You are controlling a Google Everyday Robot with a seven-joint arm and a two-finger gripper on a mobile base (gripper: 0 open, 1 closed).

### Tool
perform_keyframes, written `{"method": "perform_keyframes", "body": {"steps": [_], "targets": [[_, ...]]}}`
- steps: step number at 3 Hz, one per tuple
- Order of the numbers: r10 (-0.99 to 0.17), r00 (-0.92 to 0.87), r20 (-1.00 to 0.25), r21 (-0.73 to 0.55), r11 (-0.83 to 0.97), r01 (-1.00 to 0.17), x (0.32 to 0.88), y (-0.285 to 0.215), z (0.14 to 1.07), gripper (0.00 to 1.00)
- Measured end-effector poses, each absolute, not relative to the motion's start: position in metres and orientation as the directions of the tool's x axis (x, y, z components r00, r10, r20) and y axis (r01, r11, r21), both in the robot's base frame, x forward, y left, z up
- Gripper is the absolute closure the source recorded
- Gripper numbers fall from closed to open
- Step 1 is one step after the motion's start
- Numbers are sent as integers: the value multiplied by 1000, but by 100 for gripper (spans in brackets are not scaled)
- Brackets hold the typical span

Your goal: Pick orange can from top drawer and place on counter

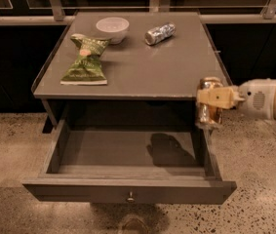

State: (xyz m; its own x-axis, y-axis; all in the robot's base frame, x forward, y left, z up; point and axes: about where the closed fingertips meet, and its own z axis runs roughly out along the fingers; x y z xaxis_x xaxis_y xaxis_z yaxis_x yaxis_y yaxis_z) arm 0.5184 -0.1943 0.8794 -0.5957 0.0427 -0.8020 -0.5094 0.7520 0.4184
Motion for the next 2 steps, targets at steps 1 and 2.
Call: {"method": "perform_keyframes", "body": {"steps": [1,2], "targets": [[-26,-537,-843,342,745,-573,554,-175,920,100],[-50,-517,-854,317,738,-596,598,-159,938,100]]}}
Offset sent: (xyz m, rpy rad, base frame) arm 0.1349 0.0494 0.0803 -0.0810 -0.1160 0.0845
